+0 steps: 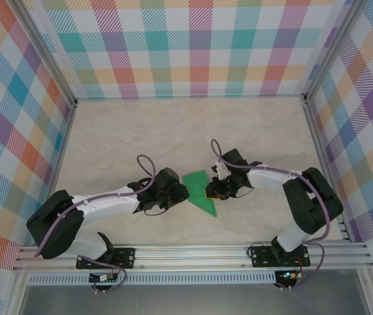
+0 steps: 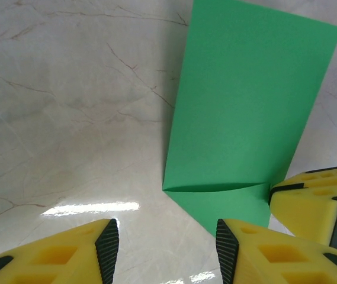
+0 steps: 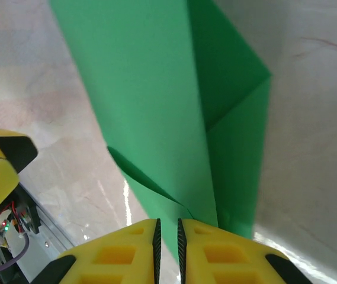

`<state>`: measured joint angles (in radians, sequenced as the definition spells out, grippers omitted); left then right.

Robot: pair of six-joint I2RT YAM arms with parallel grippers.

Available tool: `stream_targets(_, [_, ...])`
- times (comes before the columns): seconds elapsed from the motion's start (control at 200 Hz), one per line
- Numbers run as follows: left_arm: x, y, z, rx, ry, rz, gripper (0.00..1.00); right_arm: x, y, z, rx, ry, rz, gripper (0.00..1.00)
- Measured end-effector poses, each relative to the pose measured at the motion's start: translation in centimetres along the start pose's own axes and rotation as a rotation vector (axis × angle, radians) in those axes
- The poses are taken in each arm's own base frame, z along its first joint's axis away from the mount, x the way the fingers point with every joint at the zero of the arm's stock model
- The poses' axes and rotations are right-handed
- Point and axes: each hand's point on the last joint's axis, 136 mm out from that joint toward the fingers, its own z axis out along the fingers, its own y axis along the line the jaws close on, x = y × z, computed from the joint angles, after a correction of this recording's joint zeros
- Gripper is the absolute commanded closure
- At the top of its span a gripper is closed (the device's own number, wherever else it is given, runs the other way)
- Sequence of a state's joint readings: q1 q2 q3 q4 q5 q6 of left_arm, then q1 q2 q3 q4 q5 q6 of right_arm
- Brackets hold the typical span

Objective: Fold a paper plane with a square sheet of paper (pick it up from the middle)
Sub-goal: Fold the wing for the fifth time at the center of the table.

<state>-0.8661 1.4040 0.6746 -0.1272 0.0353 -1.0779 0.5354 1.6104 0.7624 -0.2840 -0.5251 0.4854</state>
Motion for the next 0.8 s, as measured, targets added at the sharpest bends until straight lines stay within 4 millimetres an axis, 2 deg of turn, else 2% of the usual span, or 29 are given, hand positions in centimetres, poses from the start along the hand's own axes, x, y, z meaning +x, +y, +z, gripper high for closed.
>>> stream_targets(0.185, [0.2,-0.5,0.5,-0.006,0.007,0.007,0.49,0.1,-2.0,0.5,-0.023,0.004,0.056,0.81])
stream_targets(0.435, [0.4,-0.6,2.1,-0.017,0.017,-0.022,0.48,-0.1,-2.2,0.3,-0.105,-0.016,0.063,0.81])
stream_targets(0.8, [0.8,-2.6,4.3,0.038,0.018,-0.078,0.54,-0.1,-2.2,0.1,-0.168,-0.033,0.058,0.80])
